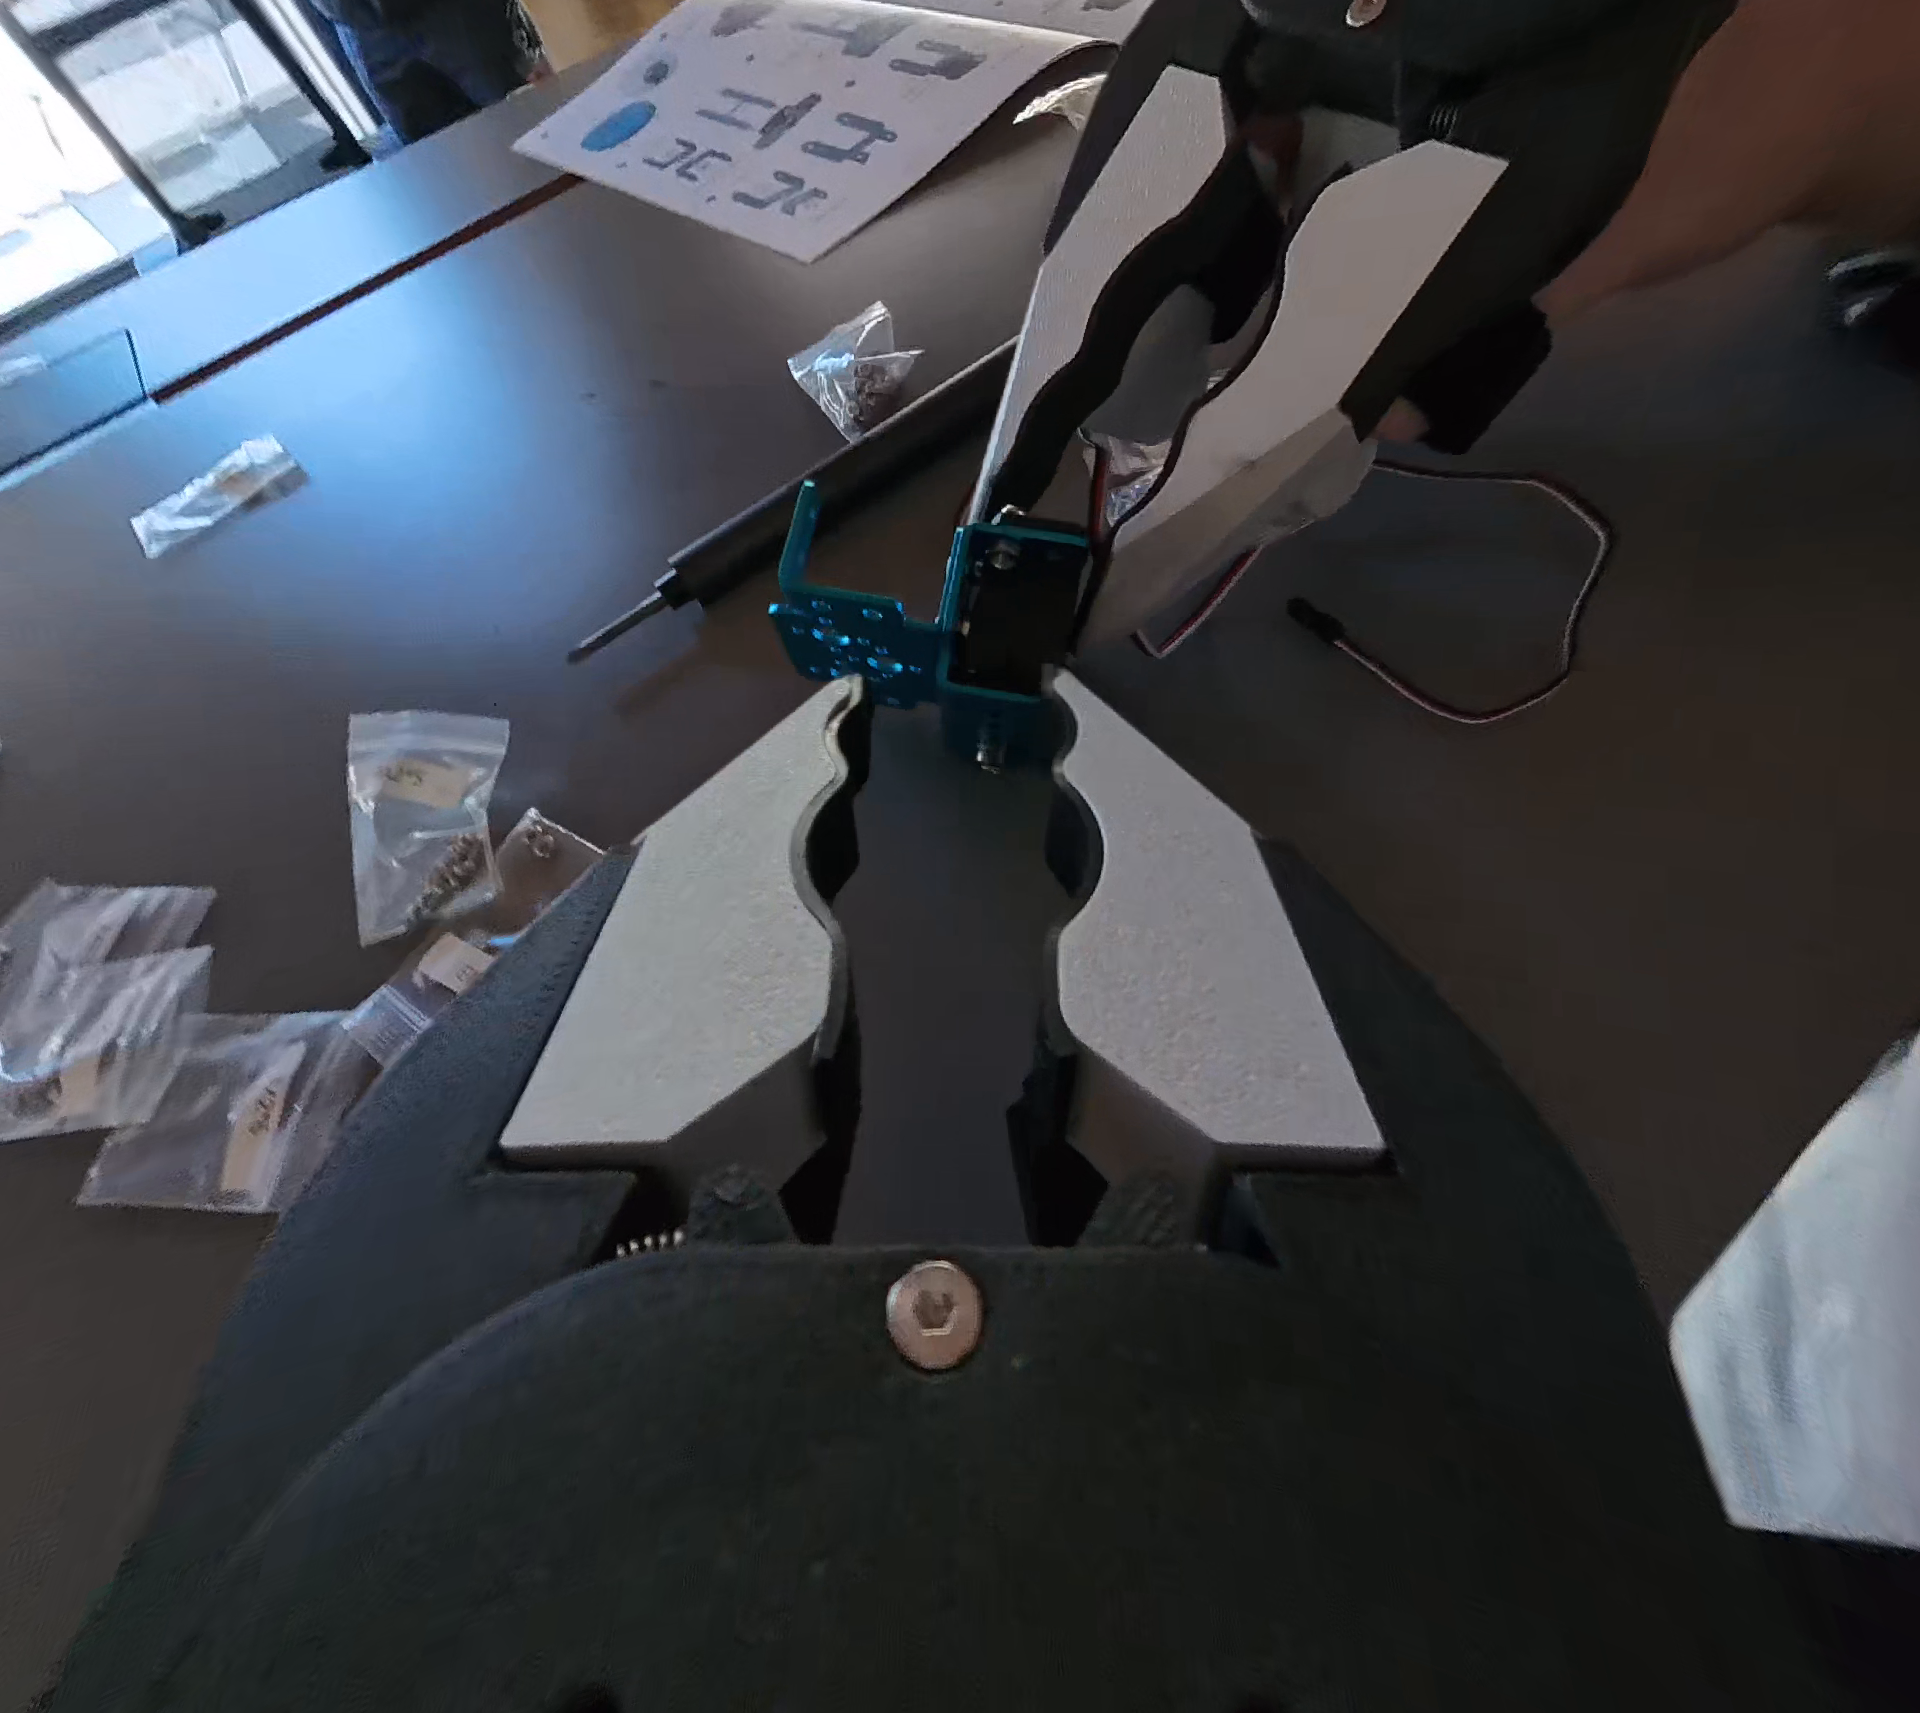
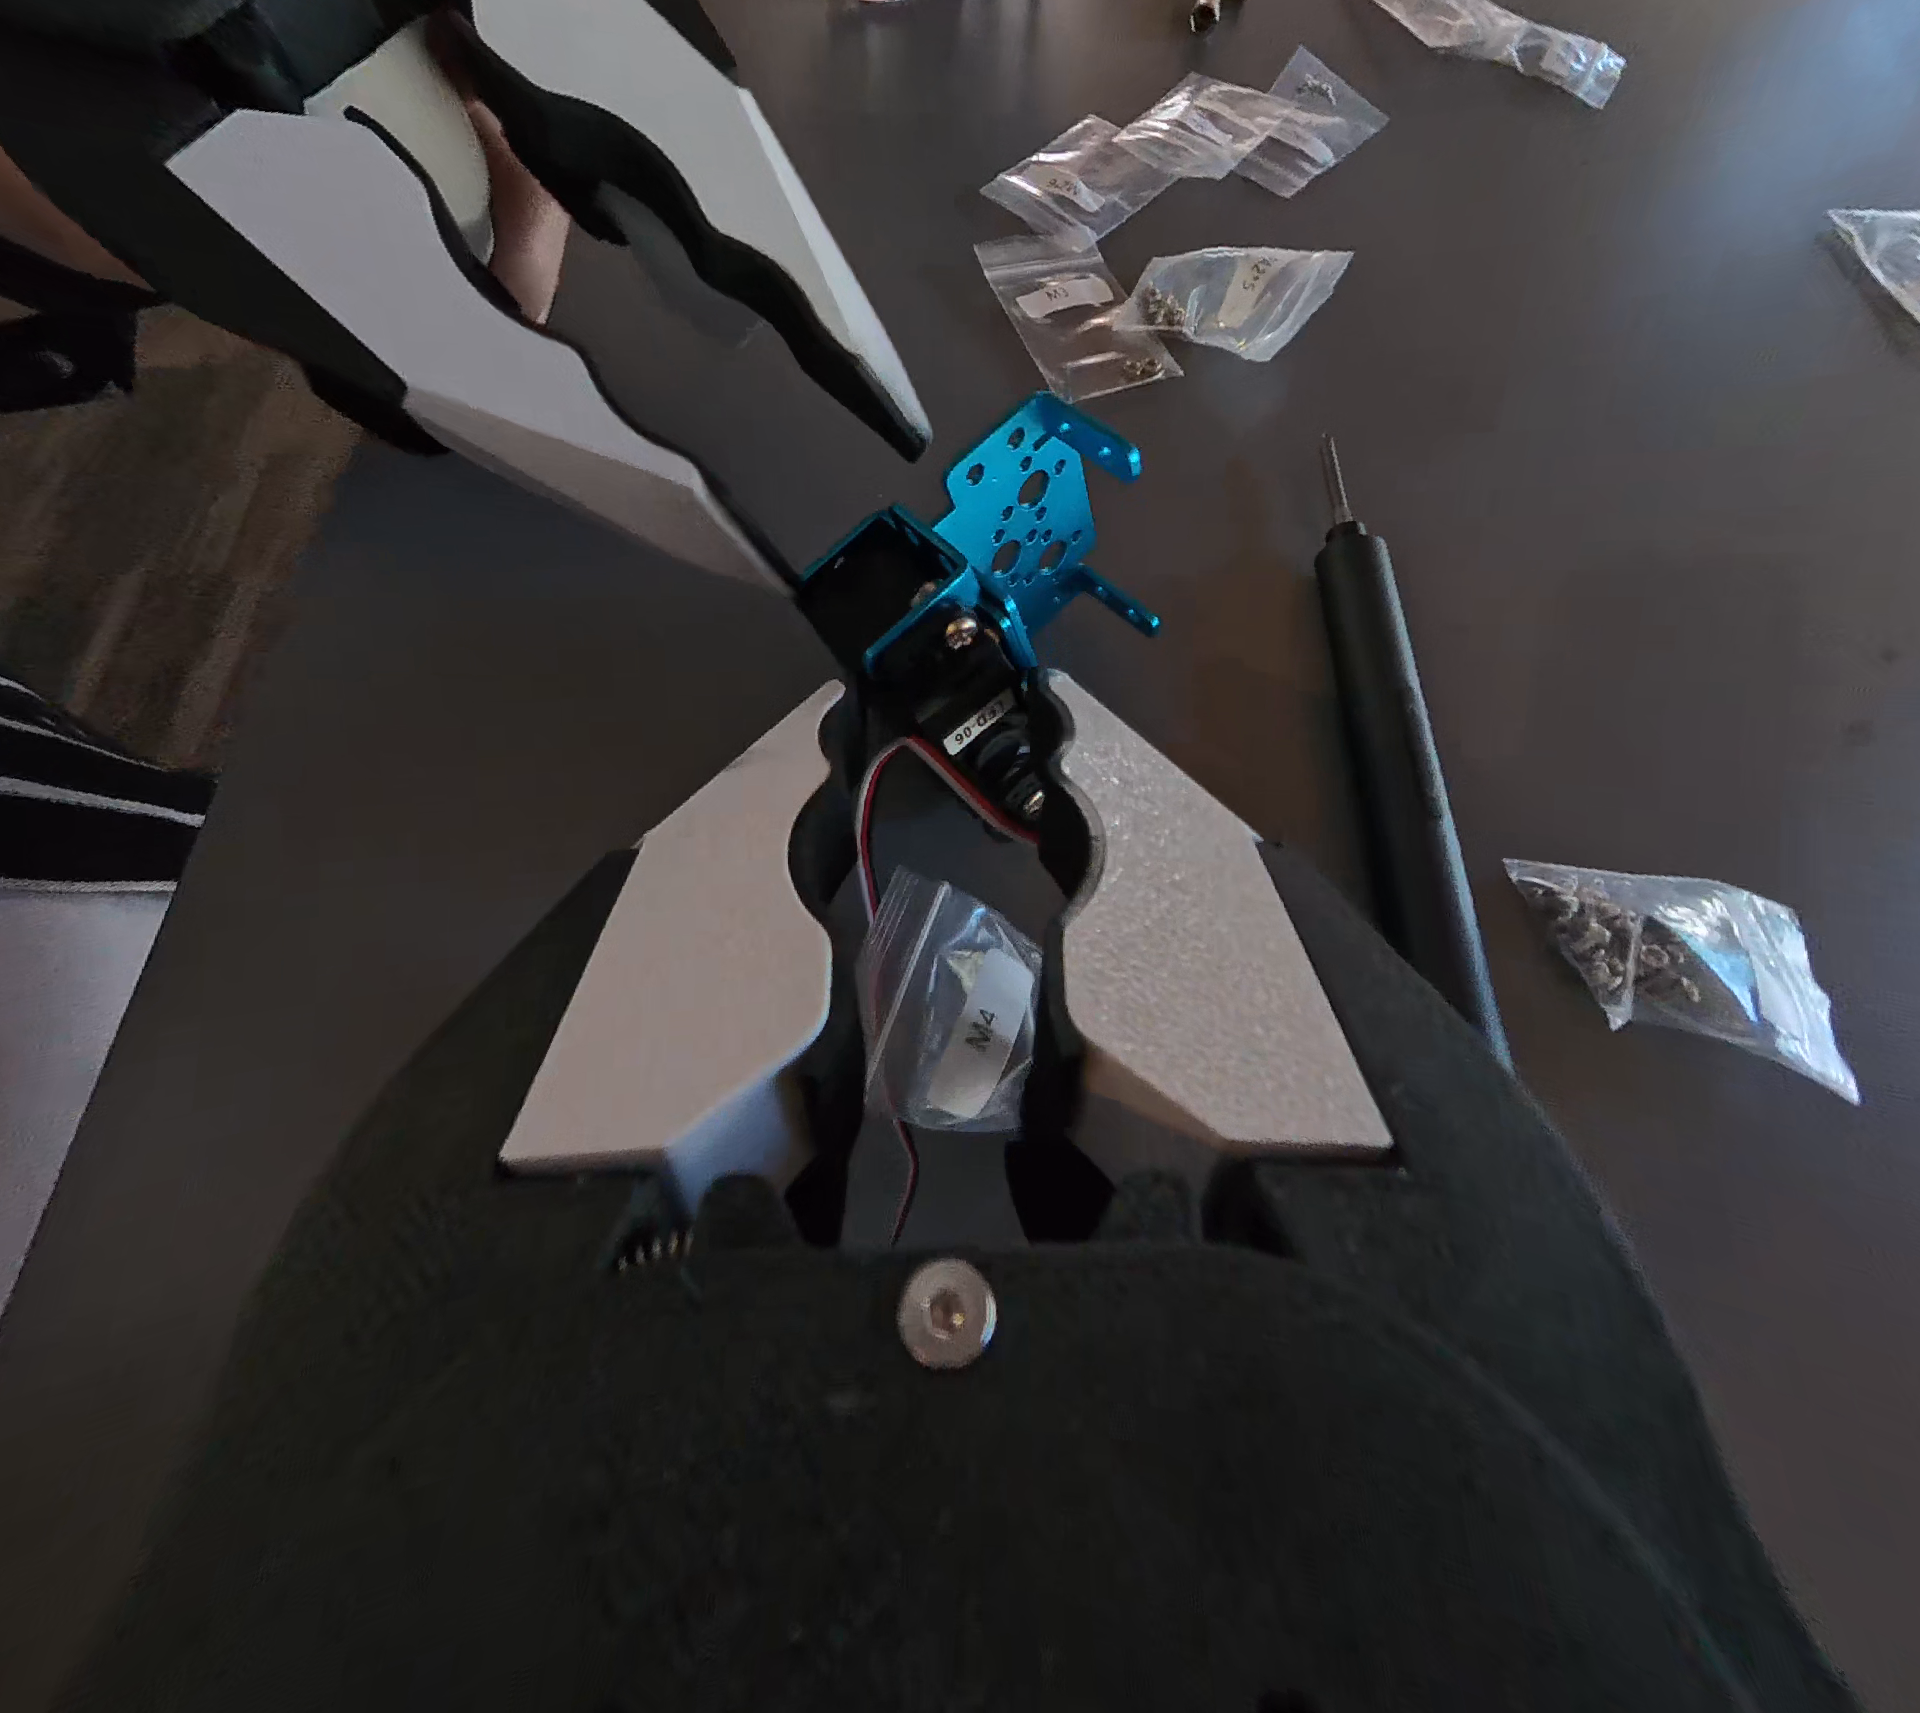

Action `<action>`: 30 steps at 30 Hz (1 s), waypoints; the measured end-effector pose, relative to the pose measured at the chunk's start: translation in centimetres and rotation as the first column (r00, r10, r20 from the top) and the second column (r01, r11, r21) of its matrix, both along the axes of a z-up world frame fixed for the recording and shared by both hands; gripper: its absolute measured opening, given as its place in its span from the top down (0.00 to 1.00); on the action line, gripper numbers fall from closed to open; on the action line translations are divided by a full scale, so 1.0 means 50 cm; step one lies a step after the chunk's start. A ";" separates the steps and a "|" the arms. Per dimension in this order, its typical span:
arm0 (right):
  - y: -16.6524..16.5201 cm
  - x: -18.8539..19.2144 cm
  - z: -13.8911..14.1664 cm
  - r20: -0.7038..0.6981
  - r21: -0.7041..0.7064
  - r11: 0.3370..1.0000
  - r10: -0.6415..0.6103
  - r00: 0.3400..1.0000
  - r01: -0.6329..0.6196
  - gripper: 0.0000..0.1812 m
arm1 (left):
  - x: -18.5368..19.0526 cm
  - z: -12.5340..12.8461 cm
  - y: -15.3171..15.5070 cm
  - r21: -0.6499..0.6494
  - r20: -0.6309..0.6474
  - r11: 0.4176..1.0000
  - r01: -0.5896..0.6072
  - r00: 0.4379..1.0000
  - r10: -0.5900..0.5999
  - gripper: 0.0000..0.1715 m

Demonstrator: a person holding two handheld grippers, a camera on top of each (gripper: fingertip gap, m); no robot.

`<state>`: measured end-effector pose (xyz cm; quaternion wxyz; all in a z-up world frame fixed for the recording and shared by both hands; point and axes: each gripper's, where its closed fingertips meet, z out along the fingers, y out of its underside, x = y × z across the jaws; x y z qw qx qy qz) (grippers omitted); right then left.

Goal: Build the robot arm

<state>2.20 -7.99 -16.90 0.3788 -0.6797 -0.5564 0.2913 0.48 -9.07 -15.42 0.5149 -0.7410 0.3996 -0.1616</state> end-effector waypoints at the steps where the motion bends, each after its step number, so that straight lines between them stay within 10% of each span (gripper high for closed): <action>1: 0.000 0.001 -0.002 0.004 -0.009 1.000 -0.017 1.000 0.017 0.83 | 0.002 0.002 0.003 0.014 -0.006 1.000 0.016 1.000 -0.016 0.84; 17: 0.014 -0.003 0.003 -0.015 0.065 0.960 -0.272 0.962 0.273 0.79 | 0.004 0.006 0.014 0.022 0.004 0.962 0.270 0.963 -0.271 0.80; 30: 0.000 0.021 0.059 -0.120 -0.026 1.000 -0.013 0.993 0.010 0.92 | 0.008 0.006 0.008 -0.148 0.110 0.989 0.024 0.994 -0.007 0.96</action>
